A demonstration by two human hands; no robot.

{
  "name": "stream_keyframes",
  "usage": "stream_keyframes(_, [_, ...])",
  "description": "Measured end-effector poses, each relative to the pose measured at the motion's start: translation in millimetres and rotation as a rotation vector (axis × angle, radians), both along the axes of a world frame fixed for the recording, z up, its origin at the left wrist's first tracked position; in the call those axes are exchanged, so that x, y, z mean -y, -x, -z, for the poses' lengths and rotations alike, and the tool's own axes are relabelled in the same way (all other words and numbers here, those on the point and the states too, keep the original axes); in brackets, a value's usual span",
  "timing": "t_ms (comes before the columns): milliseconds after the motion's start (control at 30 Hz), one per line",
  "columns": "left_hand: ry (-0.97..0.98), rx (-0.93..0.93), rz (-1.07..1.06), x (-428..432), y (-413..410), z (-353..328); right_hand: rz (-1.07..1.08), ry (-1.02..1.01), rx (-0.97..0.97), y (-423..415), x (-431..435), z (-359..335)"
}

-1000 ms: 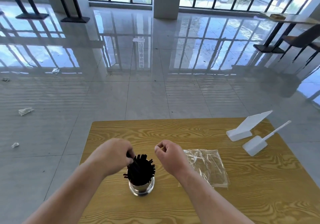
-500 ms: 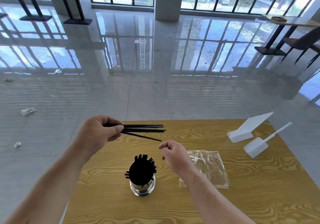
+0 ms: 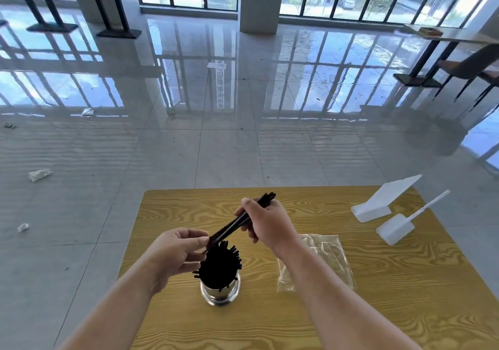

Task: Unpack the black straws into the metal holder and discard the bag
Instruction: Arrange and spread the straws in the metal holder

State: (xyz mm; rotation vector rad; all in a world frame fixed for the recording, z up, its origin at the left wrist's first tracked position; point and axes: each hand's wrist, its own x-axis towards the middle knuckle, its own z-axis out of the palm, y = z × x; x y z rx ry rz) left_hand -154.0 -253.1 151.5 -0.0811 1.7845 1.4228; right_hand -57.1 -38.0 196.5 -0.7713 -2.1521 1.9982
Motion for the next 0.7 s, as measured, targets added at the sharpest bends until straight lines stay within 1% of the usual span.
stream_keyframes(67, [0.111,-0.101,0.02,-2.8,-2.1,6.3,-0.004,-0.126,-0.011,-0.2,-0.1,-4.2])
stream_keyframes(133, [0.21,-0.218,0.051,-4.5,-3.0,11.6,-0.052,-0.257,-0.002,-0.4,0.4,-3.8])
stream_keyframes(267, [0.321,-0.386,0.131,-4.5,-2.3,21.8,-0.186,-0.446,0.04,-1.8,12.2,6.7])
stream_keyframes(367, [0.401,-0.456,0.208,-4.1,-0.5,29.3,-0.254,-0.453,0.137,-7.7,25.2,29.4])
stream_keyframes(467, [0.501,-0.534,0.294,-6.7,-0.1,37.3,-0.37,-0.517,0.273,-19.2,30.5,52.8])
stream_keyframes(600, [0.574,-0.615,0.391,-15.9,-0.3,44.5,-0.316,-0.494,0.286,-27.8,23.2,62.6])
stream_keyframes(700, [0.61,-0.638,0.43,-23.6,-2.0,49.1,-0.274,-0.488,0.272,-32.1,14.2,69.3])
